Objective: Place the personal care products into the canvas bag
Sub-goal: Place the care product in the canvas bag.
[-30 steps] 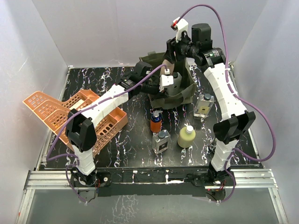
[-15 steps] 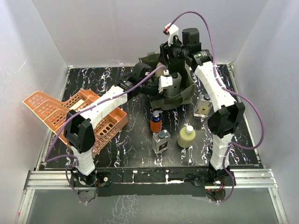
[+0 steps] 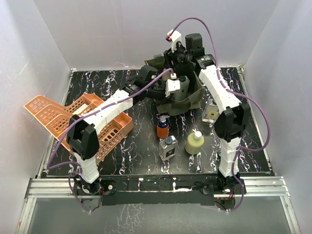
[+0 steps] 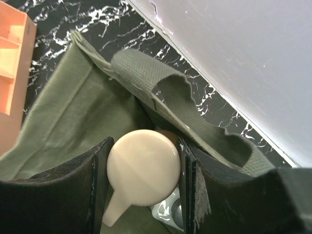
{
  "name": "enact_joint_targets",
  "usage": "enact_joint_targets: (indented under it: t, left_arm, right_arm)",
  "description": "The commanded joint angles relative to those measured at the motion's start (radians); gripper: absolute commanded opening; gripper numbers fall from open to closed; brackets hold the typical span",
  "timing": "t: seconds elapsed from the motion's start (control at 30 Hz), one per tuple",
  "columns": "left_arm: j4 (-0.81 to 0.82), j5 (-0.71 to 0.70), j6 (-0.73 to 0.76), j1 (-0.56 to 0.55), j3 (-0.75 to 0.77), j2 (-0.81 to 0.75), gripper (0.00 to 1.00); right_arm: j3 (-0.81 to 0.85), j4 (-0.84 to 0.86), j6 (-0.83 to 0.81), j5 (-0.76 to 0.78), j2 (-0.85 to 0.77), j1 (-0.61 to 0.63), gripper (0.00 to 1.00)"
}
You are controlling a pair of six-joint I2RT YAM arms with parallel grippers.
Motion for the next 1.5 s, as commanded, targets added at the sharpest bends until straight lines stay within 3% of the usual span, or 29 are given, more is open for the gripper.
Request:
enact_joint_targets:
  t: [0.0,0.37,0.87,1.03,1.2,1.3,1.47]
  left_arm:
    - [-0.015,0.025,0.016,-0.003,0.01,-0.062,0.0]
    - [-0.013,0.03,0.018,0.003,0.027,-0.046,0.0]
    - [-0.006,0.024,0.019,0.004,0.051,-0.036,0.0]
    - [-0.004,0.025,0.019,0.004,0.05,-0.038,0.0]
    - [0.005,0.025,0.008,0.004,0.039,-0.045,0.0]
    - [0.014,0.023,0.005,0.004,0.032,-0.047,0.0]
    - [0.014,0.031,0.012,0.004,0.035,-0.041,0.0]
  right_arm:
    - [-0.03,0.23,-0.063,0.007,-0.018,0.006,0.08]
    - [-0.003,0.261,-0.079,-0.023,0.088,0.006,0.08]
    - [-0.123,0.244,-0.084,-0.091,0.035,0.012,0.08]
    - [-0.115,0.21,-0.102,-0.035,0.04,0.012,0.32]
    - [-0.112,0.197,-0.118,-0.01,0.015,0.012,0.45]
    - [-0.108,0.182,-0.123,-0.008,-0.002,0.012,0.6]
    - [-0.07,0.16,-0.116,0.003,-0.018,0.012,0.75]
